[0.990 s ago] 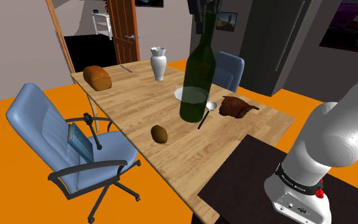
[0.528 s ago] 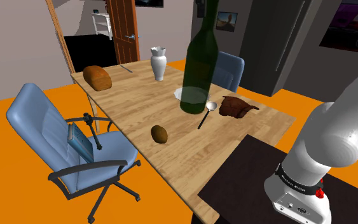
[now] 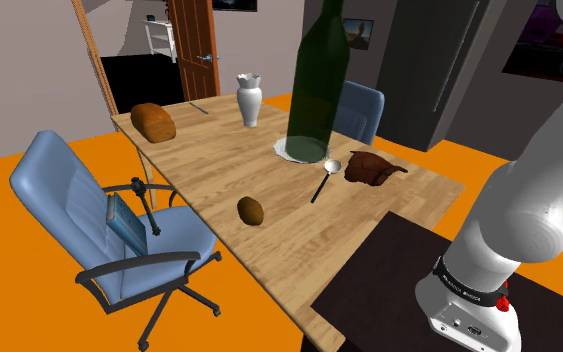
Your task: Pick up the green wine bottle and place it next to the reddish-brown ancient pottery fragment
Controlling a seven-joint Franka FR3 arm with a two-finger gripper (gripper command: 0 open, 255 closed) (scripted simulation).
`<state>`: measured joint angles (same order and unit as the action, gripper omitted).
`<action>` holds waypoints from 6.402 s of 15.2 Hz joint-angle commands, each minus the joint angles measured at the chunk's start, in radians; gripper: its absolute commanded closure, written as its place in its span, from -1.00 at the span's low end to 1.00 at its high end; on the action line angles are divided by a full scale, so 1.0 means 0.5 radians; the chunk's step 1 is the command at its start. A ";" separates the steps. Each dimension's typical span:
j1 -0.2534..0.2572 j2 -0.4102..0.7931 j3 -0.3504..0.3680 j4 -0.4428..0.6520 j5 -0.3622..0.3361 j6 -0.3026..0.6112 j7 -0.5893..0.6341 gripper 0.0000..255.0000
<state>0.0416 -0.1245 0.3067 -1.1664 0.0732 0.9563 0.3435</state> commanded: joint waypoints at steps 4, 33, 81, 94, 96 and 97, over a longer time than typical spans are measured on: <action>0.037 0.225 0.057 0.454 -0.062 -0.239 0.076 1.00; -0.438 -0.586 -0.885 -0.964 -0.349 0.384 -1.441 1.00; -1.243 1.015 -2.016 -0.442 0.156 1.415 -3.293 1.00; -1.203 1.018 -2.002 -0.760 0.164 1.730 -3.288 1.00; -1.203 1.019 -2.002 -0.760 0.164 1.730 -3.288 1.00; -1.203 1.019 -2.002 -0.760 0.164 1.730 -3.288 1.00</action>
<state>-0.5598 0.3848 -0.6943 -1.5463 0.1550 1.8209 -1.3005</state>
